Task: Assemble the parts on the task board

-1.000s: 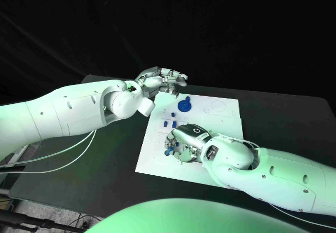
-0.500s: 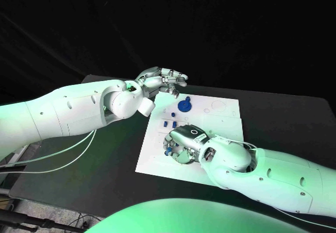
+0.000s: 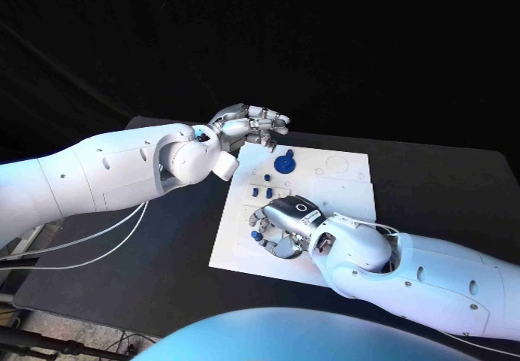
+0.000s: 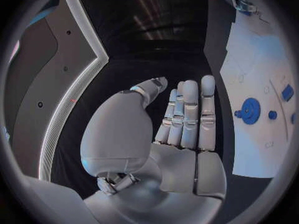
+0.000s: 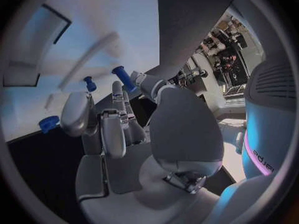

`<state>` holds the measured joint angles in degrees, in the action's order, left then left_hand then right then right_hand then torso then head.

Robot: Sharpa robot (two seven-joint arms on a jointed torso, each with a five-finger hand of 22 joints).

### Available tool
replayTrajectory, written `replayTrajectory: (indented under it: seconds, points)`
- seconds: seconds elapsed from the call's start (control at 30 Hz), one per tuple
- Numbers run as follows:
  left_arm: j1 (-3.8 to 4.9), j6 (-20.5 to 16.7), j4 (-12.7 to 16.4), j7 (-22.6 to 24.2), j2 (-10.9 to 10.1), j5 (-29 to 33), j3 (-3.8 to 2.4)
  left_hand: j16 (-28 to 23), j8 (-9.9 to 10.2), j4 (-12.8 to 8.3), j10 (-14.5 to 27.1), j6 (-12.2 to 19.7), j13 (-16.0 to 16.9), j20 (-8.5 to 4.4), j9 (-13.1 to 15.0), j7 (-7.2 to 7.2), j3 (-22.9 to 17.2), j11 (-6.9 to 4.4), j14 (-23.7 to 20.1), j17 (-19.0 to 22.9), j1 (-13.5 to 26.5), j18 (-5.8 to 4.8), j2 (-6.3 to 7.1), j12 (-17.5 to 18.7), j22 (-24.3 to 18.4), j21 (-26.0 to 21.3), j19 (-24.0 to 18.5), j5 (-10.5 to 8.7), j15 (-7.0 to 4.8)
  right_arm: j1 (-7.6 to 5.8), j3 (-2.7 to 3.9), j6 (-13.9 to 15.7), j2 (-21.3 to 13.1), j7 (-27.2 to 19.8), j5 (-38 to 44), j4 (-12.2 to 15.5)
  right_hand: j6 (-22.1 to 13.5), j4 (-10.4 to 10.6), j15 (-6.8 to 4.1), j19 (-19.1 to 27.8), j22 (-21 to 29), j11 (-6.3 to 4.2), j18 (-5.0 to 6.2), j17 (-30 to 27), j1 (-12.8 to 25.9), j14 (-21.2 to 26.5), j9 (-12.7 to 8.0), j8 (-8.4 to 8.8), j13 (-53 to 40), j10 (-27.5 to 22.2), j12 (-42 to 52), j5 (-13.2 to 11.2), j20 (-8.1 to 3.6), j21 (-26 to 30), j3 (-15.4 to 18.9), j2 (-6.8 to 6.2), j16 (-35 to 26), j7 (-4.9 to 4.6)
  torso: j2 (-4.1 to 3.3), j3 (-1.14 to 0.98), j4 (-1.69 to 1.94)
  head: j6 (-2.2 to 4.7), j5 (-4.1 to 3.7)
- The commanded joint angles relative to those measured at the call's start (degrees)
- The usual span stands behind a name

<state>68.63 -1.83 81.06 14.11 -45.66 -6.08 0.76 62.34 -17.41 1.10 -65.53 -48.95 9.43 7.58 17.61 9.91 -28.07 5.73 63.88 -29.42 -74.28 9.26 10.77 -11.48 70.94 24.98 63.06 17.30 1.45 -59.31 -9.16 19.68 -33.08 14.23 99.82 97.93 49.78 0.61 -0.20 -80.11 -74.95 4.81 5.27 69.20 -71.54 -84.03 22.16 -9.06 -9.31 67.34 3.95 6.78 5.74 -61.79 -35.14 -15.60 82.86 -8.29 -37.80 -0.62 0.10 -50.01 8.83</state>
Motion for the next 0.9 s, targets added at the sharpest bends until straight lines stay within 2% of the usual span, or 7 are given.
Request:
replayTrajectory:
  seconds: [0.03, 0.23, 0.33, 0.47, 0.6, 0.77, 0.9]
  points:
    - [0.06, 0.9, 0.1, 0.2, 0.0, 0.2, -0.04, -0.3, -0.3, 0.0, 0.4, 0.5, 0.1, 0.0, 0.1, -0.11, 0.3, 0.02, -0.4, 0.1, 0.0, 1.06, -0.46, -0.3, -0.1, -0.3, 0.3, 0.17, 0.16, 0.23, 0.16, 6.5, -1.6, 1.4, 2.5, 1.8, -0.7, 0.1, 0.28, -0.3, -4.1, -0.14, 0.4, -0.1, 0.4, -1.8, -0.2, 0.19, -0.2, -0.2, 0.3, 0.1, 0.19, 0.1, 0.6, -0.38, -0.2, 0.16, -0.03, -0.14, 0.02, 0.01, -0.14]
    - [0.05, 1.0, 0.0, 0.2, 0.0, 0.2, -0.03, -0.3, -0.3, 0.0, 0.4, 0.5, 0.1, 0.0, 0.1, -0.11, 0.3, 0.02, -0.4, 0.1, 0.0, 1.06, -0.46, -0.3, -0.1, -0.3, 0.3, 0.17, 0.16, -0.89, 0.92, 10.8, -6.8, 0.9, 0.8, 5.7, 0.2, 0.4, 0.18, -0.4, -4.2, -0.24, 0.38, -0.5, 0.7, -1.7, -0.1, -0.92, -0.5, 0.2, 0.6, -0.5, 0.09, 0.1, 1.7, -0.06, -0.4, -0.27, 0.12, -0.02, -0.16, 0.01, -0.8]
    - [0.04, 1.1, -0.1, 0.2, 0.0, 0.2, -0.01, -0.3, -0.3, 0.0, 0.4, 0.5, 0.1, 0.0, 0.1, -0.11, 0.3, 0.02, -0.4, 0.1, 0.0, 1.06, -0.46, -0.3, -0.1, -0.3, 0.3, 0.17, 0.16, -2.41, 1.17, 10.1, -10.2, 0.8, -4.0, 7.5, 2.3, 0.7, 0.08, -0.8, -4.5, -0.33, 0.2, 0.3, 0.5, -2.0, 0.1, -2.46, -1.1, 2.0, 1.5, -0.1, -0.03, -0.7, 1.7, 0.3, 0.0, -0.21, 0.15, -0.06, -0.25, 0.01, -1.27]
    - [0.04, 1.1, -0.1, 0.1, -0.2, 0.2, 0.07, -0.3, -0.4, 0.0, 0.5, 0.5, 0.1, 0.0, 0.1, -0.12, 0.4, 0.03, -0.4, 0.1, 0.0, 1.06, -0.5, -0.4, -0.1, -0.4, 0.3, 0.16, 0.16, -4.8, 1.3, 5.7, -15.1, 2.2, -13.6, 9.0, 5.7, 1.6, -1.18, -1.6, -5.4, -2.17, -0.09, 2.5, 1.4, -2.6, 0.9, -4.48, -4.1, 9.9, 5.9, -0.4, -0.85, -2.7, 2.2, 0.48, 1.0, 1.05, 0.24, -0.01, -0.37, 0.01, -3.2]
    - [0.03, 0.9, 0.2, 0.2, -0.6, 0.2, 0.14, -0.3, -0.4, 0.0, 0.5, 0.5, 0.1, 0.0, 0.1, -0.12, 0.4, 0.03, -0.4, 0.1, 0.0, 1.06, -0.5, -0.4, -0.1, -0.4, 0.3, 0.16, 0.16, -6.19, 1.27, 2.3, -20.0, 4.2, -19.8, 9.9, 6.9, 3.8, -2.54, -2.4, -6.5, -3.66, -0.49, 4.8, 4.2, -3.1, 2.5, -5.66, -10.3, 12.5, 11.0, -0.6, -2.29, -4.7, 4.7, -0.34, 2.1, 2.42, 0.31, 0.04, -0.66, 0.05, -5.07]
    - [0.0, 0.6, 1.0, 0.4, -1.3, 0.3, 0.19, -0.3, -0.5, 0.0, 0.6, 0.5, 0.1, 0.0, 0.1, -0.13, 0.4, 0.02, -0.4, 0.1, 0.0, 1.06, -0.5, -0.4, -0.2, -0.5, 0.4, 0.15, 0.17, -6.67, 0.9, 1.6, -24.9, 6.1, -23.5, 10.8, 6.9, 6.7, -3.21, -2.8, -7.3, -4.33, -0.79, 5.2, 5.2, -3.2, 5.0, -6.53, -23.0, 9.8, 21.5, -1.6, -2.88, -5.8, 7.9, -0.3, 2.3, 3.26, 0.28, -0.05, -1.06, 0.18, -7.08]
    - [-0.02, 0.4, 1.6, 0.5, -1.9, 0.3, 0.21, -0.3, -0.5, 0.0, 0.6, 0.5, 0.1, 0.0, 0.1, -0.13, 0.4, 0.02, -0.4, 0.1, 0.0, 1.06, -0.51, -0.4, -0.2, -0.5, 0.4, 0.15, 0.16, -6.21, 0.54, 2.4, -28.3, 7.6, -24.1, 11.7, 6.3, 9.1, -3.12, -2.7, -7.5, -4.23, -0.73, 4.9, 5.0, -3.1, 6.7, -6.7, -31.0, 6.2, 28.6, -1.4, -2.87, -5.4, 10.5, -0.33, 2.2, 3.18, 0.32, -0.07, -1.23, 0.11, -8.03]
